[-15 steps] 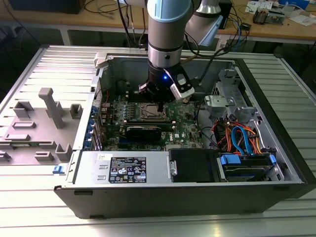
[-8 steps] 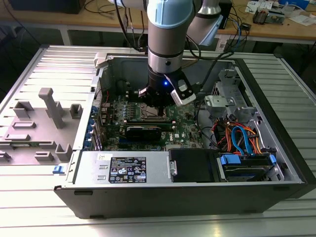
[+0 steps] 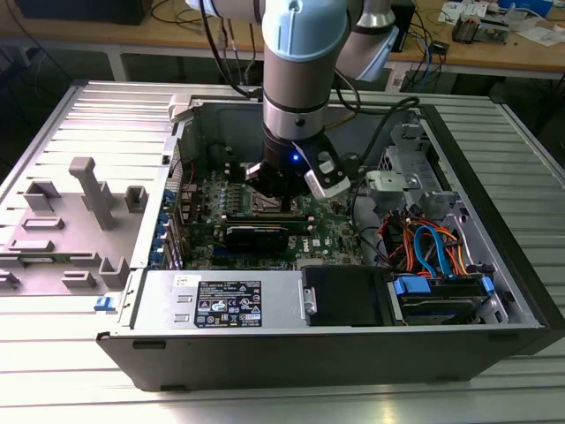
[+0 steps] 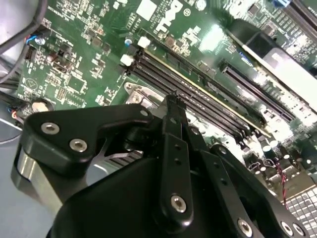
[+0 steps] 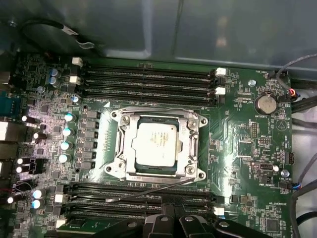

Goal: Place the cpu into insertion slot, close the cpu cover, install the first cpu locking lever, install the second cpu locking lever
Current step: 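Install the second cpu locking lever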

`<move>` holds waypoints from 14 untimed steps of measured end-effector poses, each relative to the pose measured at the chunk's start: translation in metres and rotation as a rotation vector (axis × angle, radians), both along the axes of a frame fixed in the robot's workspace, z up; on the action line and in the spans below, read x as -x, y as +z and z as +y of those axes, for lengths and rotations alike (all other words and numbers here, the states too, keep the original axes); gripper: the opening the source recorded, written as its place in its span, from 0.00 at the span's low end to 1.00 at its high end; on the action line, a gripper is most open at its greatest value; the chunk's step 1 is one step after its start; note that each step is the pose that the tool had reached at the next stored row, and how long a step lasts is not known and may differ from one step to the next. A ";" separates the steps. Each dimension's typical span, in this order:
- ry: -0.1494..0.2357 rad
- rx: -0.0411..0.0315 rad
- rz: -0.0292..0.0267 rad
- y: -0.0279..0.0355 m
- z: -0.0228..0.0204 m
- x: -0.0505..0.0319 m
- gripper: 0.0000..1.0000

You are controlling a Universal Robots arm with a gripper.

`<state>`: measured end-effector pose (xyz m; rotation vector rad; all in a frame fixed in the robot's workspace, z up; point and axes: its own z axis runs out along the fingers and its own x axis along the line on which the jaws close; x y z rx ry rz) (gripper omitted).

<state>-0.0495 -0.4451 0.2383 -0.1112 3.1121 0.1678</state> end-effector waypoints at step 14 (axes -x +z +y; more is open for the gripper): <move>0.000 -0.0010 0.0000 0.0000 0.0000 0.0114 0.11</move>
